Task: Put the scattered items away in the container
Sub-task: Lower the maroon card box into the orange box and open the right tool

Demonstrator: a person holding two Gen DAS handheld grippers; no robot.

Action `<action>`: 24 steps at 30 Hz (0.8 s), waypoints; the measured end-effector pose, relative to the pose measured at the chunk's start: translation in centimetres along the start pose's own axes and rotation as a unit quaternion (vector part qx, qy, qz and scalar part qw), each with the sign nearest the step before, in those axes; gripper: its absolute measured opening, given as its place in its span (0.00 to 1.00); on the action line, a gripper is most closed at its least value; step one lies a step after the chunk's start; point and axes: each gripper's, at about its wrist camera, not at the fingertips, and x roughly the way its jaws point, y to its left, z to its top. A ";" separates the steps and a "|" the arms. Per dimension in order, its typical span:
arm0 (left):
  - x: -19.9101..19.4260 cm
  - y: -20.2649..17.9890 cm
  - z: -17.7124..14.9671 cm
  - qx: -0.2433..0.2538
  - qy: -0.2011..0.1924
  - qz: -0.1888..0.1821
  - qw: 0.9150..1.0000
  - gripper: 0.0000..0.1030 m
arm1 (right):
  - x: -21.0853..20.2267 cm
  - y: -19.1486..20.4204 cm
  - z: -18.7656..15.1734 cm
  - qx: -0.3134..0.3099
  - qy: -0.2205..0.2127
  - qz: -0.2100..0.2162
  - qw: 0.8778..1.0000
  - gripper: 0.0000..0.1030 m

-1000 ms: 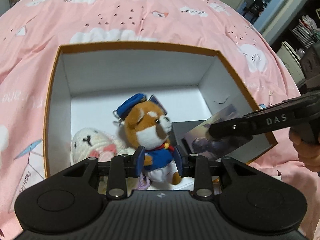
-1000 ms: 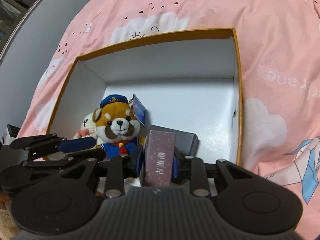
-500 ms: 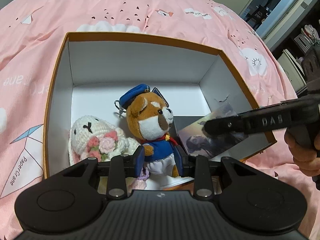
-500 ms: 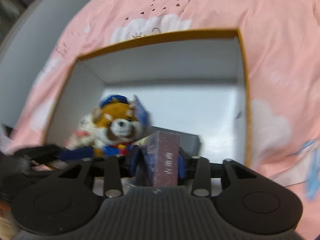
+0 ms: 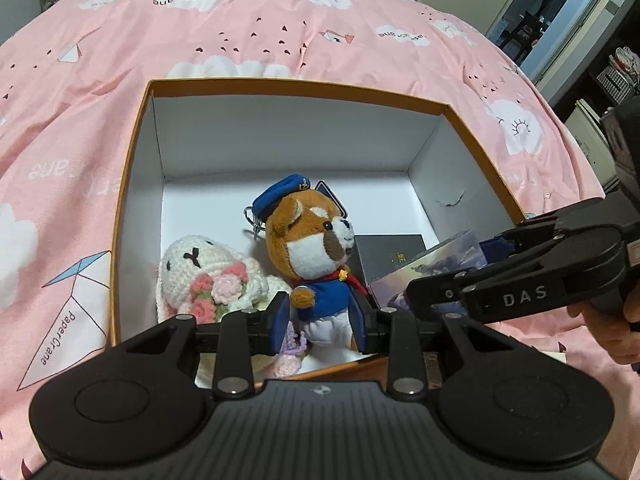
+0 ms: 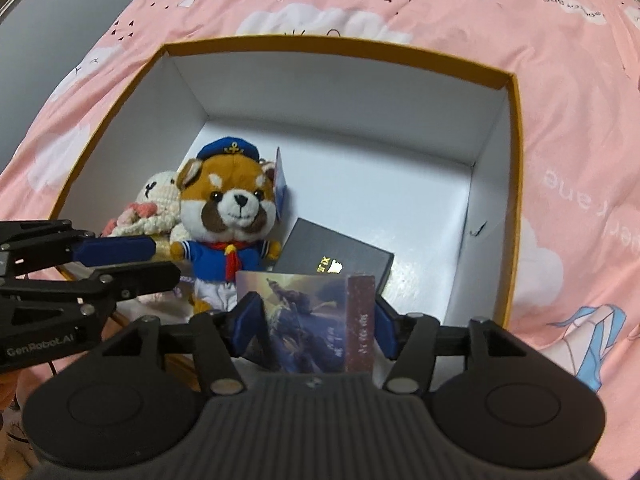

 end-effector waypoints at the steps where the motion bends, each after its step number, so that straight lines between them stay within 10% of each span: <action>1: -0.1 0.0 0.0 -0.001 -0.001 0.000 1.000 0.35 | 0.1 0.0 0.0 0.000 0.001 0.000 1.000 0.61; 24: -2.7 0.2 -1.0 -0.004 -0.029 0.026 0.999 0.48 | 0.0 1.6 -0.3 -0.005 -0.018 -0.036 0.999 0.75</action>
